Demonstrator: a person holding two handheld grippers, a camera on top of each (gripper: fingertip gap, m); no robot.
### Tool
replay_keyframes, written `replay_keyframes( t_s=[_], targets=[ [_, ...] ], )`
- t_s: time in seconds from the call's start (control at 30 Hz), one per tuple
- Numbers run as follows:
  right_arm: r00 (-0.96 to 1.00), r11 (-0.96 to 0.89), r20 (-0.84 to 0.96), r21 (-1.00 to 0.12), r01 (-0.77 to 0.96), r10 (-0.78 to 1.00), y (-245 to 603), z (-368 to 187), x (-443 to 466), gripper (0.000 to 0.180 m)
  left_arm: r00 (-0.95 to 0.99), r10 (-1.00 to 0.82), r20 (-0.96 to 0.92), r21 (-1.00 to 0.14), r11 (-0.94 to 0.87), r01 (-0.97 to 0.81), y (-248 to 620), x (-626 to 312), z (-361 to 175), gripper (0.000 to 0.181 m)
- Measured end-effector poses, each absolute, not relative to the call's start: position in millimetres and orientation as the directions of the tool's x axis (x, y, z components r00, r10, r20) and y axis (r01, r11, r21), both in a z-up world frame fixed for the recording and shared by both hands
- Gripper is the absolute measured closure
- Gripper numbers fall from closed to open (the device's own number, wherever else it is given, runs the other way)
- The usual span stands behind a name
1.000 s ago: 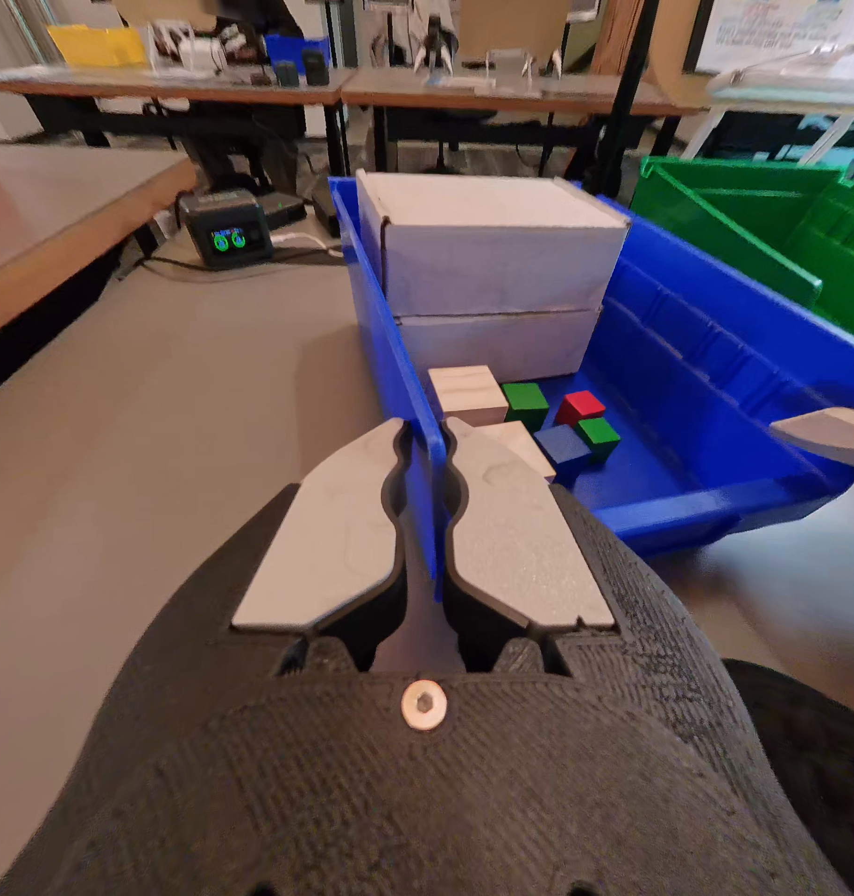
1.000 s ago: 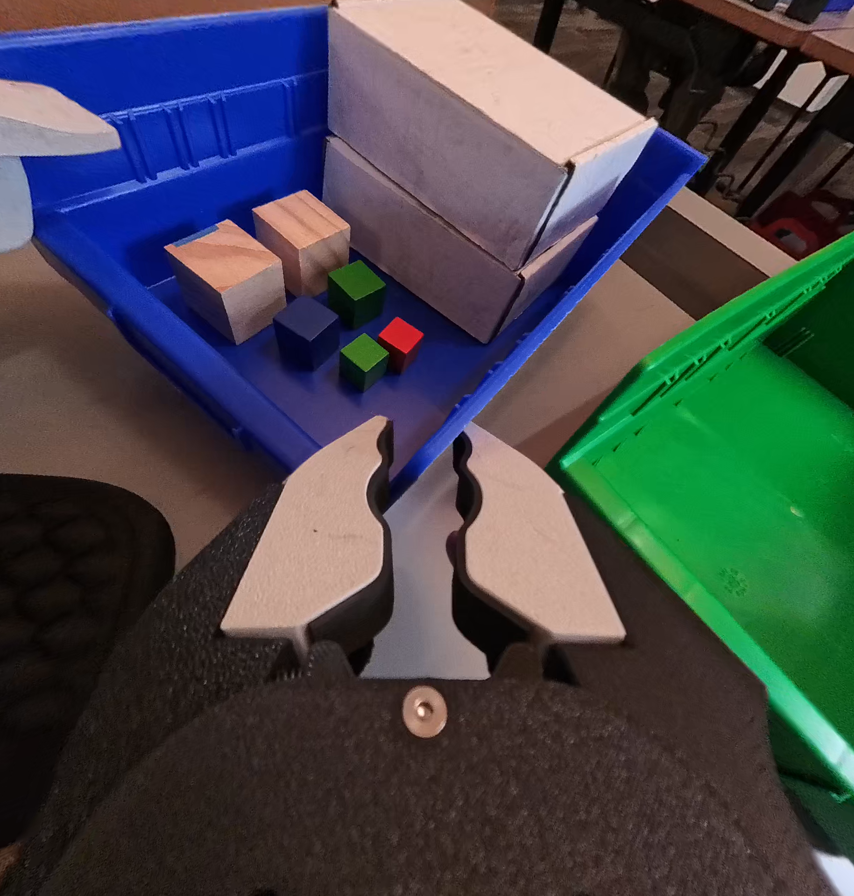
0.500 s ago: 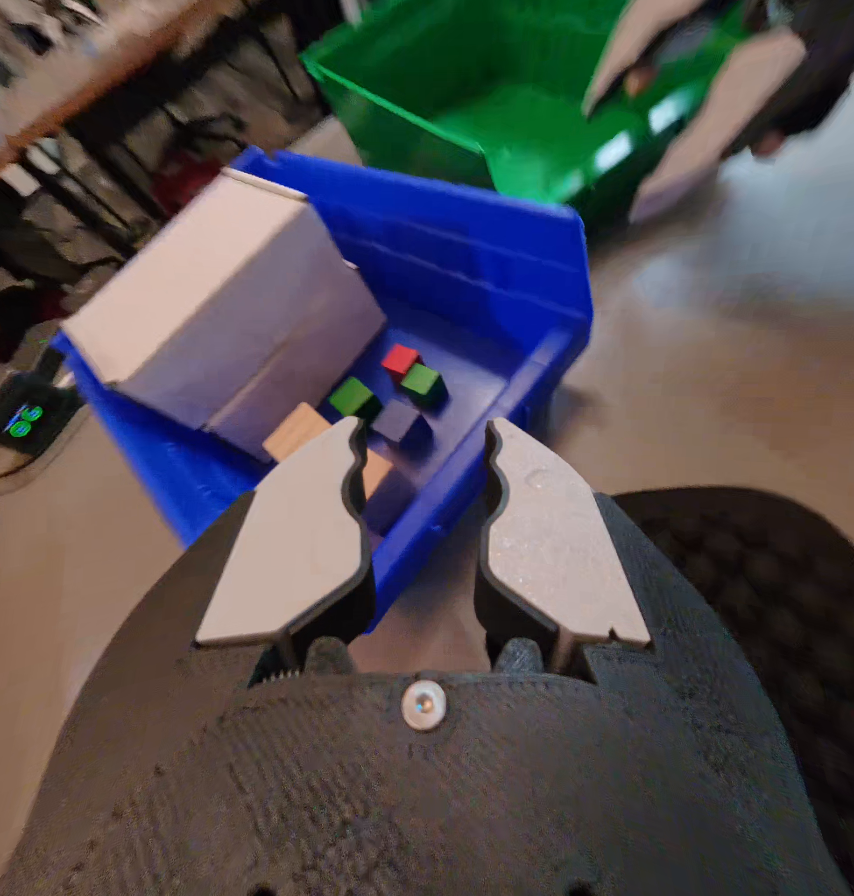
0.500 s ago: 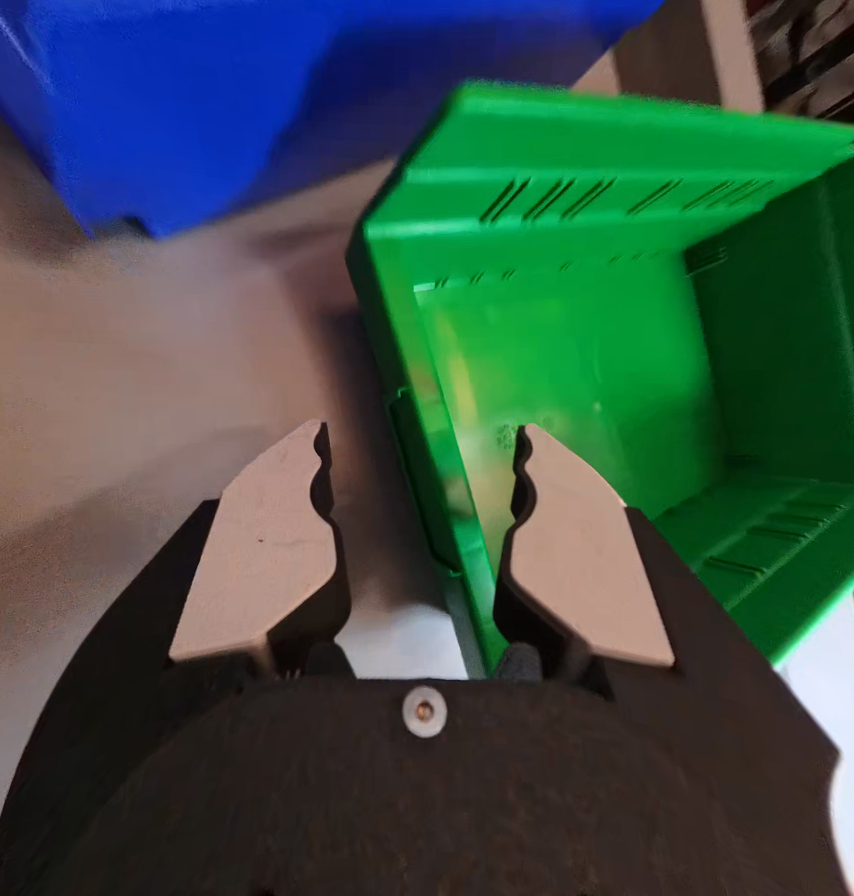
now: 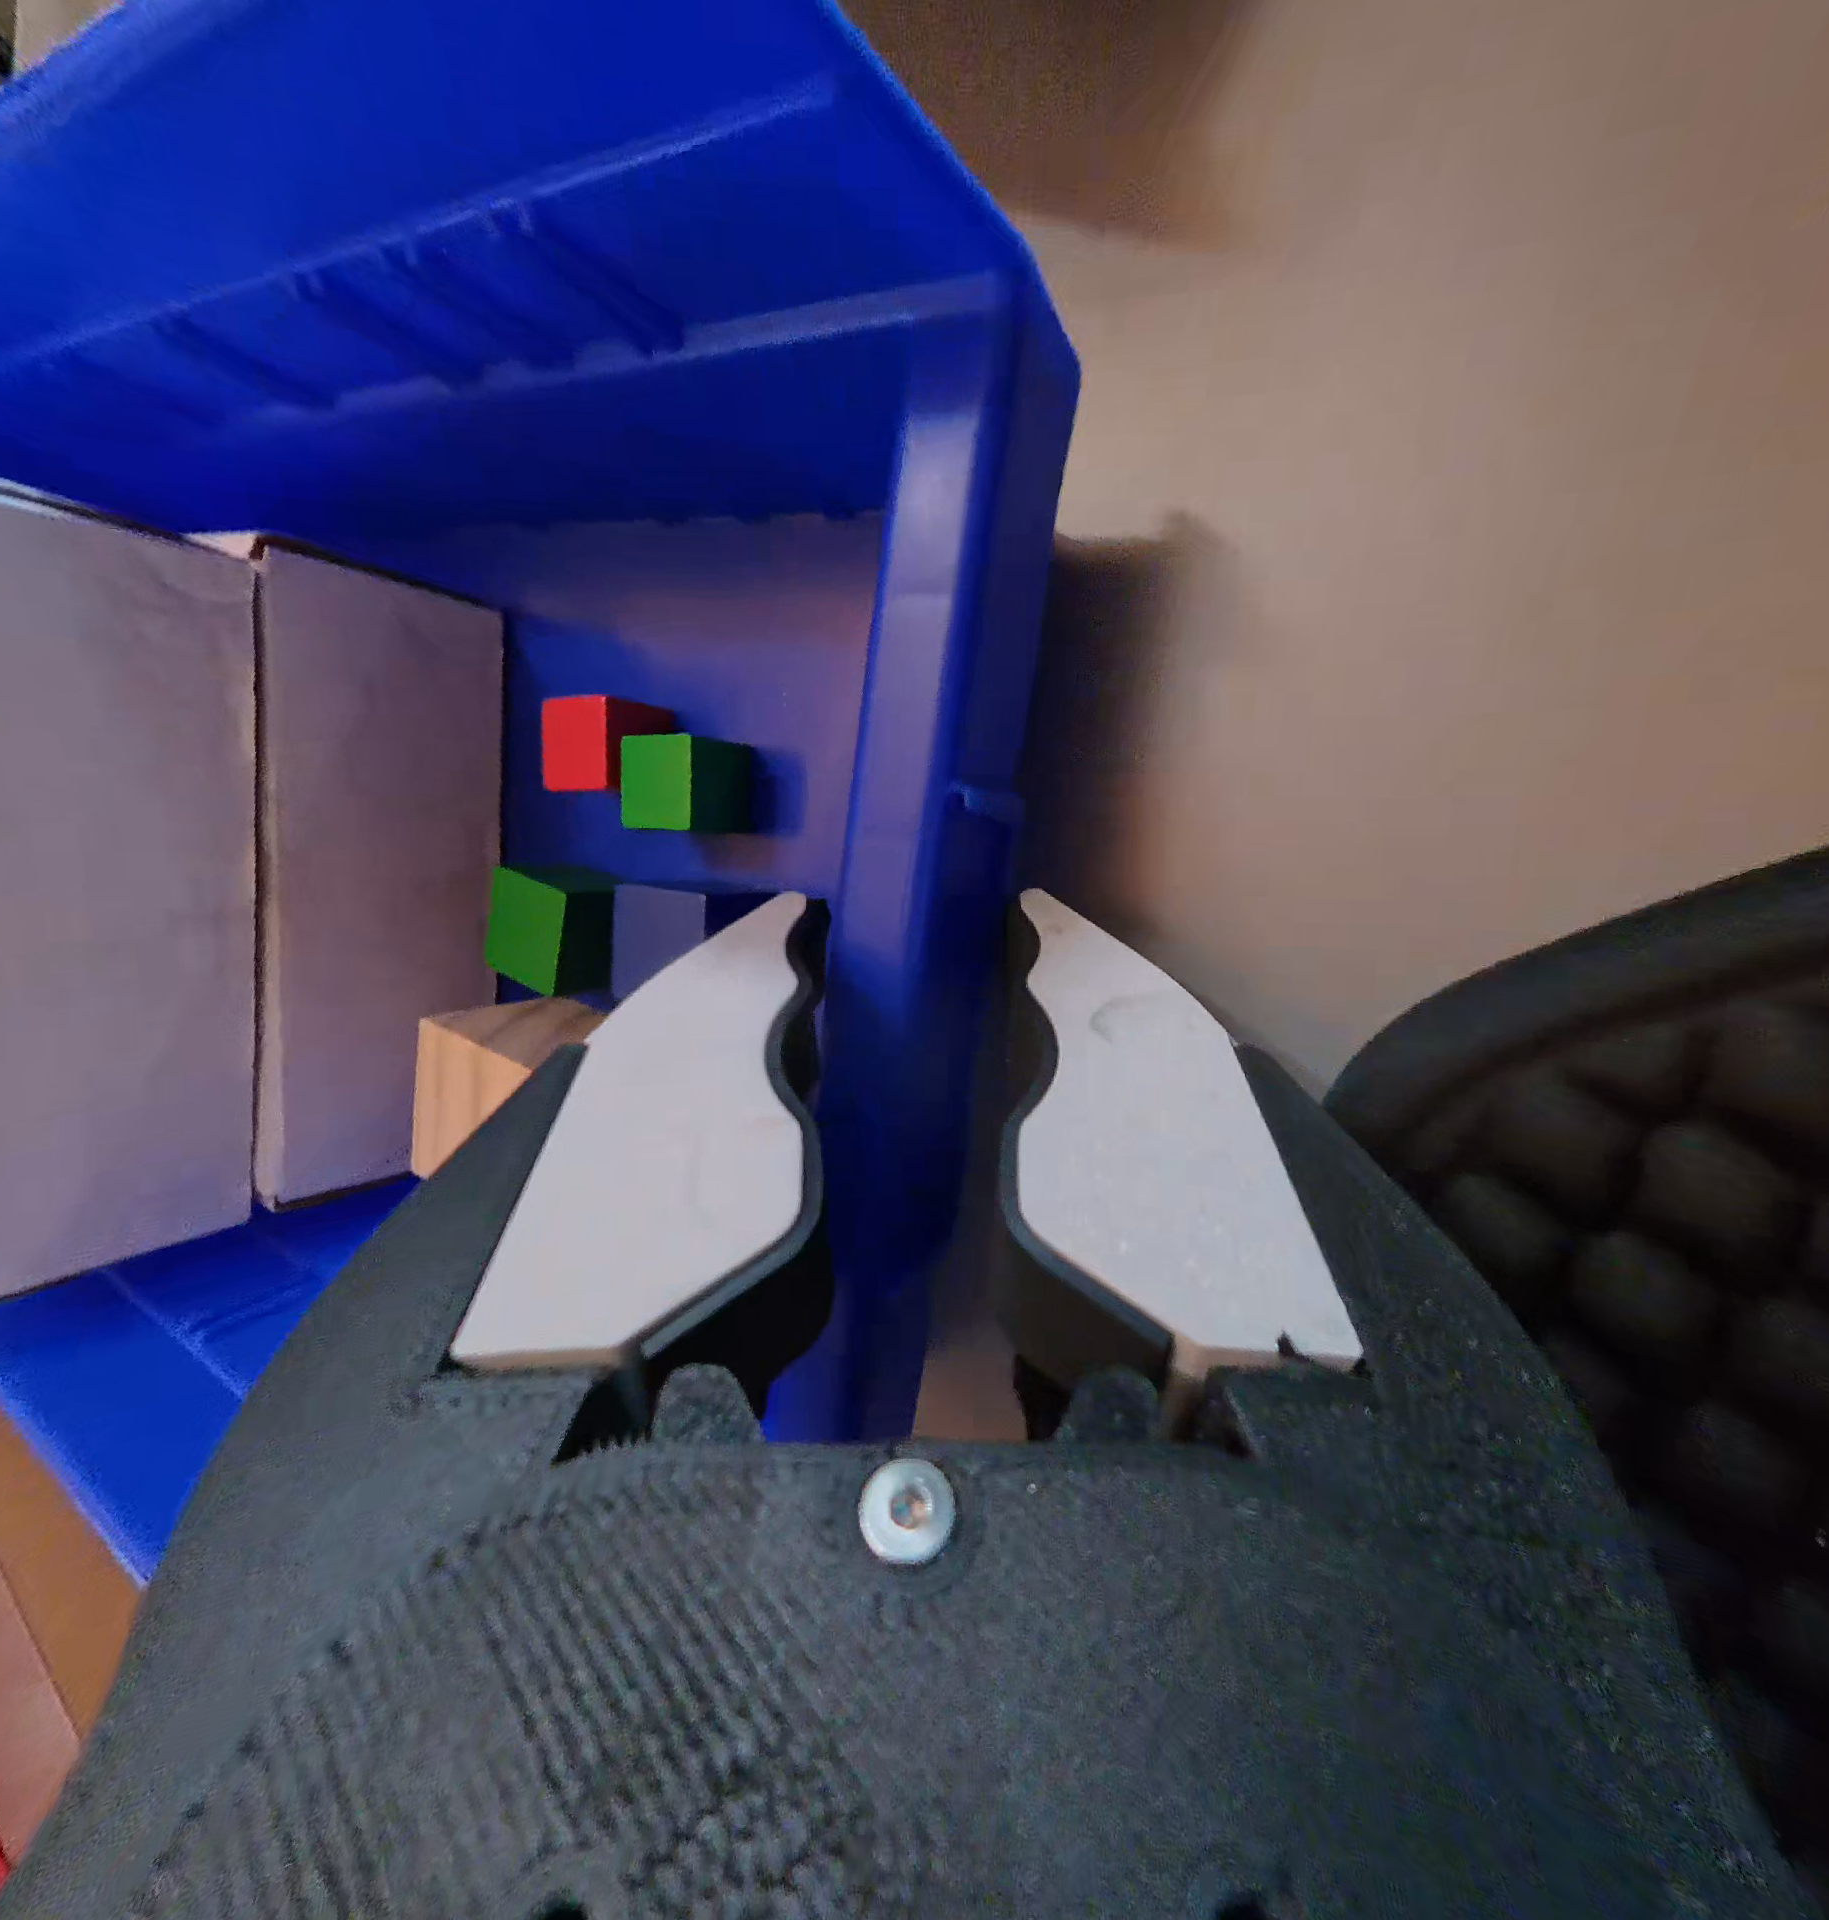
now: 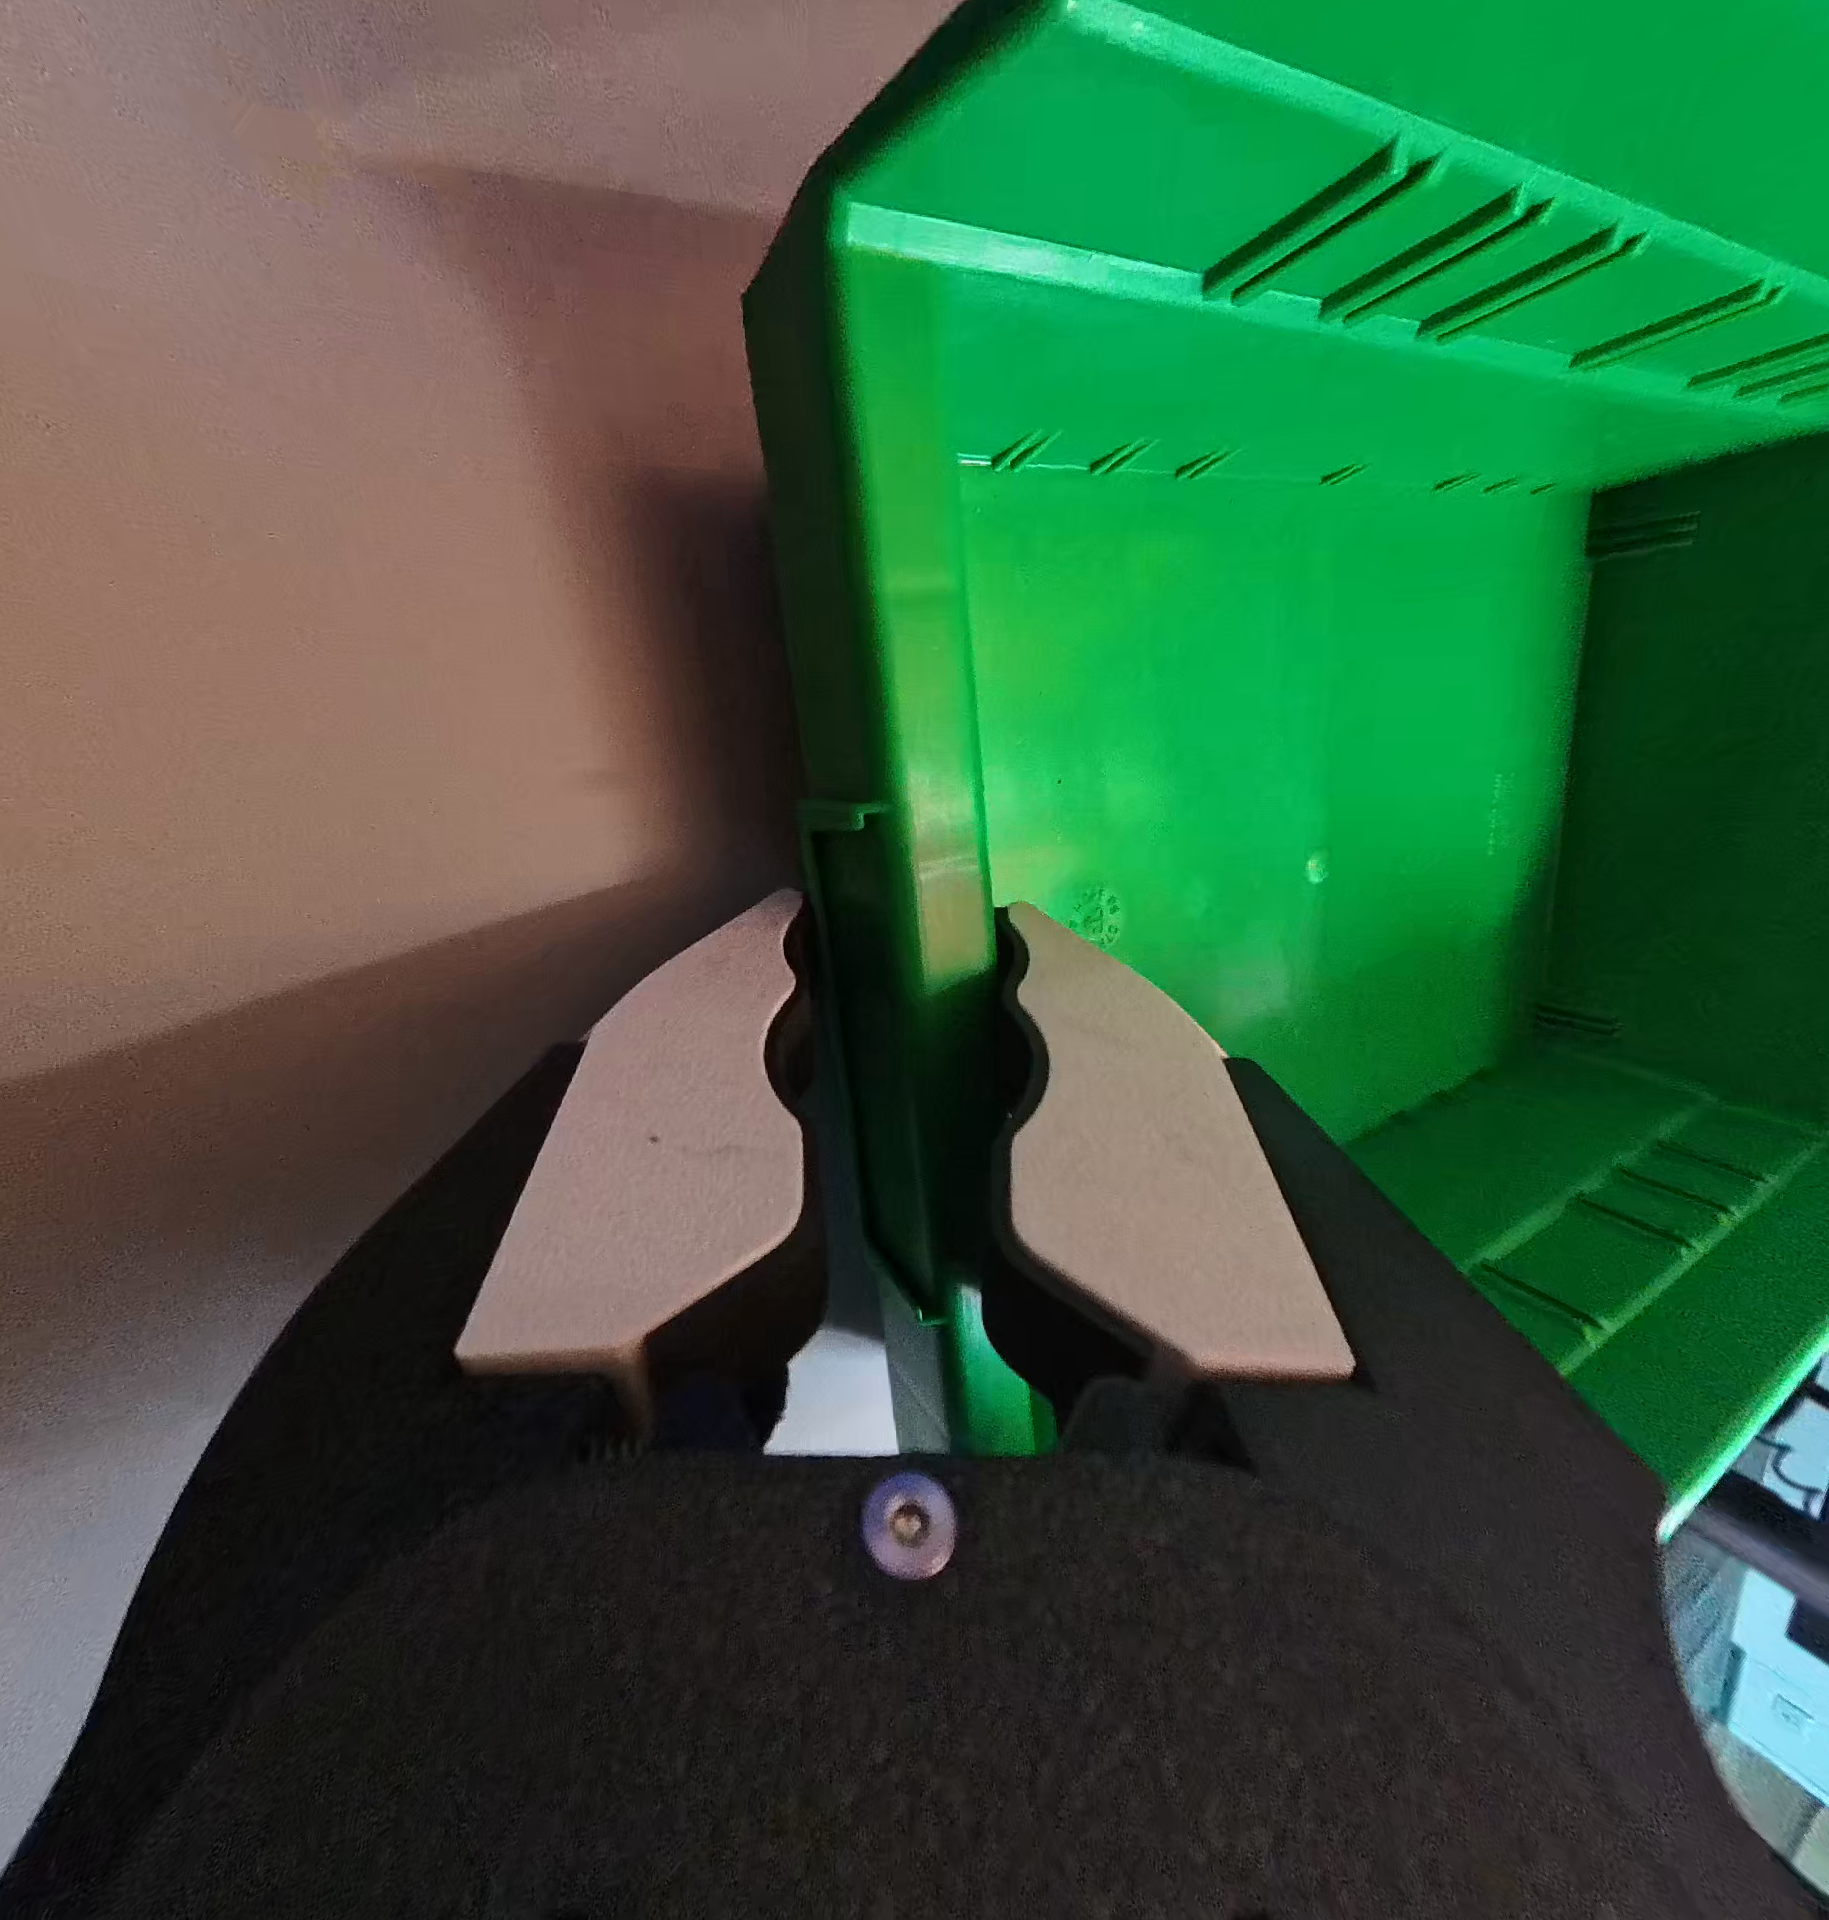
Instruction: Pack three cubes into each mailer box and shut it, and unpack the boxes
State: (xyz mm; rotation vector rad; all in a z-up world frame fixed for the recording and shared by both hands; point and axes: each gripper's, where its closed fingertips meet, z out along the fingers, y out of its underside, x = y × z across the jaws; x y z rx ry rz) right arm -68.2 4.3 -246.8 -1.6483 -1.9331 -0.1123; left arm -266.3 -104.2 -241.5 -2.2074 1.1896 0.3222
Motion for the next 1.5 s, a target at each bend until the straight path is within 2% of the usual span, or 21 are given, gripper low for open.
replay_keyframes(
  t_s=[0.17, 0.33, 0.63, 1.13, 1.2, 1.3, 1.4, 1.5],
  targets=[
    [0.001, 0.171, 0.487, -0.309, 0.936, 0.873, -0.4, -247.4, -9.8, 0.148, 0.591, -0.651, -0.476, -0.434, -0.411, -0.802, -85.1, -270.1, -242.2, 0.152],
    [0.084, 0.082, 0.494, -0.305, 0.949, 0.865, 11.7, -247.5, 57.0, 0.148, 0.587, -0.653, -0.479, -0.435, -0.404, -0.805, -68.2, -280.8, -242.2, 0.152],
    [0.121, 0.015, 0.496, -0.263, 0.965, 0.86, 48.1, -247.9, 148.9, 0.149, 0.535, -0.704, -0.467, -0.44, -0.34, -0.831, -29.1, -297.6, -242.5, 0.152],
    [0.134, 0.007, 0.498, -0.271, 0.963, 0.857, 102.1, -247.7, 187.3, 0.148, 0.543, -0.682, -0.49, -0.459, -0.328, -0.826, 27.3, -312.3, -241.5, 0.151],
    [0.193, -0.013, 0.492, -0.346, 0.938, 0.849, 99.2, -241.3, 181.1, 0.139, 0.595, -0.633, -0.495, -0.526, -0.327, -0.785, 28.7, -308.3, -234.2, 0.144],
    [0.34, -0.046, 0.452, -0.545, 0.837, 0.824, 92.2, -213.6, 163.8, 0.125, 0.733, -0.535, -0.42, -0.699, -0.325, -0.637, 27.2, -299.0, -208.8, 0.133],
    [0.512, -0.06, 0.395, -0.745, 0.665, 0.762, 85.3, -176.3, 149.1, 0.122, 0.872, -0.406, -0.274, -0.862, -0.299, -0.41, 21.5, -289.7, -176.1, 0.124],
    [0.701, -0.087, 0.312, -0.878, 0.471, 0.641, 79.6, -146.3, 152.9, 0.123, 0.952, -0.294, -0.08, -0.952, -0.261, -0.161, 7.8, -282.9, -149.7, 0.12]
  ],
)
